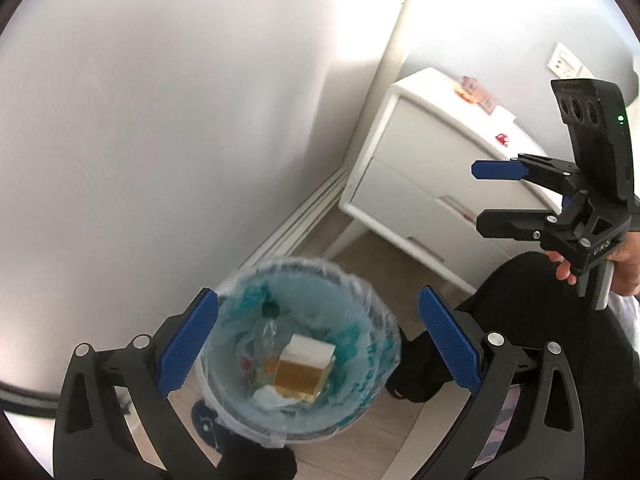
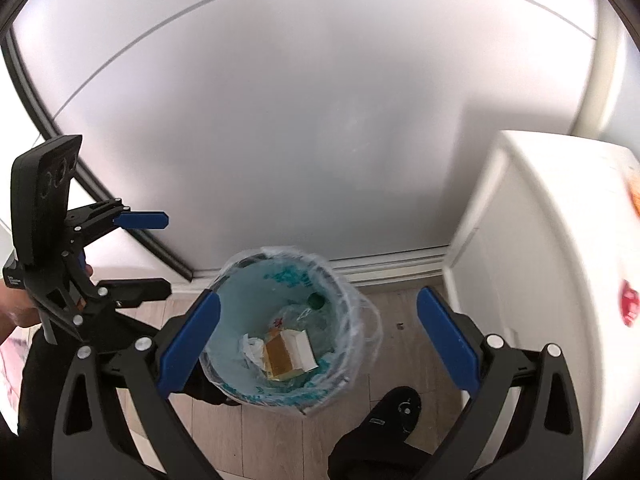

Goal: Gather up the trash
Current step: 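Move both open tools back over the nightstand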

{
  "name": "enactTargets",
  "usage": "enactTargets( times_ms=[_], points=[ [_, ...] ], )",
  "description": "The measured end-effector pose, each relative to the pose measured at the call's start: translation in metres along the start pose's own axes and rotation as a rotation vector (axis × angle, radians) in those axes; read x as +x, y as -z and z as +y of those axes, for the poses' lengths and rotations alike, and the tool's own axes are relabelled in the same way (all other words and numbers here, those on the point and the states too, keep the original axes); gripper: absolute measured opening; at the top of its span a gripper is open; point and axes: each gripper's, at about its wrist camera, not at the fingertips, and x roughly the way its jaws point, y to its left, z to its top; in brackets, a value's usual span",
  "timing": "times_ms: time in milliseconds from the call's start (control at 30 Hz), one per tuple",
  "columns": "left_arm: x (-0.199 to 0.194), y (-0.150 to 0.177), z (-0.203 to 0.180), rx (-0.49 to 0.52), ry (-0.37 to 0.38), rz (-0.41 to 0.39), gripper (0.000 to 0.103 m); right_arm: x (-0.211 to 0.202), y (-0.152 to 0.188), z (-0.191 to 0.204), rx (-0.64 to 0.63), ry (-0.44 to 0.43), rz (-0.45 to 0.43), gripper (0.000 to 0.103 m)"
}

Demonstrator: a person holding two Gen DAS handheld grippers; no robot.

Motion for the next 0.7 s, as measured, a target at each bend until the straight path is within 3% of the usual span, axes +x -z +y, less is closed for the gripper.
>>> enactTargets(
  times_ms=[367,700],
  points=[
    [0.000,-0.054,-0.059,0.141,0.069,-0.029,0.097,-0.075,0.013,-0.062,0.138,0.106,-0.117,0.096],
    [0.010,-0.121,-0.115,0.297,0.148,-0.051,0.097,-0.148,0.027,-0.132,0.223,0.260,-0.199,0.096]
  ],
)
